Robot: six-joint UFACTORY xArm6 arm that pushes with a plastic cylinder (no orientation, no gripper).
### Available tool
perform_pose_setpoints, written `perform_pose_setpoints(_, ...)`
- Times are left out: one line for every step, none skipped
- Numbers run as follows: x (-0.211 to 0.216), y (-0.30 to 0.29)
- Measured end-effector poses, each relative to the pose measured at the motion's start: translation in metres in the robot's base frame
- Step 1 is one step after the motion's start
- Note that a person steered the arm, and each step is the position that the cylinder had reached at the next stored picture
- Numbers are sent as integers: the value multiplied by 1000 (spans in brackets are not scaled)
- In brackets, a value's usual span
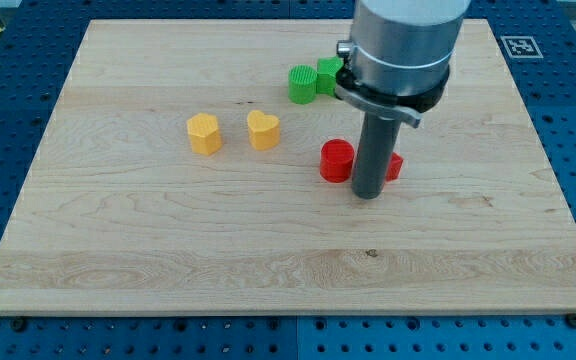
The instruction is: Slide the red circle slightly to the top
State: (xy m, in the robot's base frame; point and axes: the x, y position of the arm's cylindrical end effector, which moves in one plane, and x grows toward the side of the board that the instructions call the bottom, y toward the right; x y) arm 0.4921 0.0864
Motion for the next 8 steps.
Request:
perform_pose_setpoints(-7,14)
perform_pose_setpoints(-7,22)
perform_pose_setpoints(-4,15)
perform_pose_setpoints(1,-6)
perform_pose_setpoints(4,-17)
perform_pose_setpoints(-1,-17)
perform_pose_setpoints(-15,-18)
perform_pose_setpoints(-25,-29)
